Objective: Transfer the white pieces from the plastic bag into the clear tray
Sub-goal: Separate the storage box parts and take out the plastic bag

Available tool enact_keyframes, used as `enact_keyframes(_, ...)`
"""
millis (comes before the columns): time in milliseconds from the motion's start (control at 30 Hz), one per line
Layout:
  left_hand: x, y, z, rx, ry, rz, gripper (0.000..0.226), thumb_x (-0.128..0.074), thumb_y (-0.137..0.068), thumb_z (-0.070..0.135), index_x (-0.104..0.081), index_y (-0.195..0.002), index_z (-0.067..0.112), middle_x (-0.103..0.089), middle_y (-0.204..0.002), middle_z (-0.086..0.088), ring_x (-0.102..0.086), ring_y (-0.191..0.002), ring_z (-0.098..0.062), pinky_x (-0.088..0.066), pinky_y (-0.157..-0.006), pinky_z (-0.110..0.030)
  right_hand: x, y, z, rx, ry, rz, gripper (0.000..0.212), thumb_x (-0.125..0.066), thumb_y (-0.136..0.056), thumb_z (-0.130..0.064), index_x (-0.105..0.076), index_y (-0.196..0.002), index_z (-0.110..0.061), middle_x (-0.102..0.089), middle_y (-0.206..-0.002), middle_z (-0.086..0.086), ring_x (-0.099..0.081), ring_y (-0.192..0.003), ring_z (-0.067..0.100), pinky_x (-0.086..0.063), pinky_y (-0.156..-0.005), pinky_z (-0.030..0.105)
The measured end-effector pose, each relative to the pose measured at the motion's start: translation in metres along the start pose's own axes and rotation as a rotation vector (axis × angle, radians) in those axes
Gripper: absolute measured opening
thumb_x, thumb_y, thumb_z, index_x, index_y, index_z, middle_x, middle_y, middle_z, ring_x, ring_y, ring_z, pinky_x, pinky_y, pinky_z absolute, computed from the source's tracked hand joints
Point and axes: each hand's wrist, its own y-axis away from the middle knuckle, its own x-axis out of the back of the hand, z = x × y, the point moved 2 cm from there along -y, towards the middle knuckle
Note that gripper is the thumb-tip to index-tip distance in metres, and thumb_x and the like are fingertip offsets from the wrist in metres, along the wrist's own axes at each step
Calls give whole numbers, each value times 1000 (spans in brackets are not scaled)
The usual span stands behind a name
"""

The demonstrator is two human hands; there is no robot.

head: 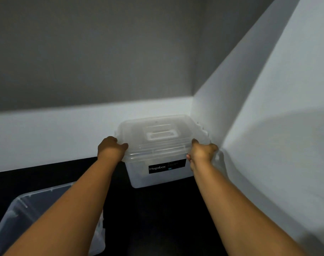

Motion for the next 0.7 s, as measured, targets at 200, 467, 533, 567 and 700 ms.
enact_keyframes(200,8,26,-20,-91,91,3,59,-60,-90,43,-51,-133,5,-55,-134,-13,-54,-118,-31,-44,-92,-33,31,21,5,48,-28,11,39,-61,-92,-22,-33,-118,-15,-51,-83,-1,-53,-54,21,-48,-43,28)
enact_keyframes(467,27,76,-47,-203,154,-38,45,-64,-89,37,-63,-120,4,-66,-118,-12,-60,-107,-27,-42,-81,-26,79,62,17,102,-52,77,40,-63,-89,-23,-36,-117,-21,-61,-112,17,-54,-57,20,-47,-43,25)
enact_keyframes(533,32,90,-51,-222,160,-63,46,-65,-88,38,-63,-120,5,-65,-117,-11,-60,-103,-23,-41,-80,-26,93,76,20,113,-72,99,39,-63,-90,-22,-35,-116,-22,-60,-115,18,-54,-62,20,-47,-44,25)
enact_keyframes(567,34,98,-54,-238,151,-75,45,-64,-89,39,-62,-119,5,-65,-115,-10,-58,-98,-21,-40,-79,-26,100,84,21,118,-73,117,38,-63,-90,-22,-35,-114,-24,-60,-115,18,-54,-63,19,-47,-44,25)
enact_keyframes(700,38,122,-65,-306,127,-98,42,-64,-88,40,-62,-114,6,-61,-98,-1,-52,-84,-13,-38,-73,-25,127,107,27,126,-86,166,39,-64,-89,-23,-34,-113,-27,-58,-108,16,-51,-60,17,-45,-39,22)
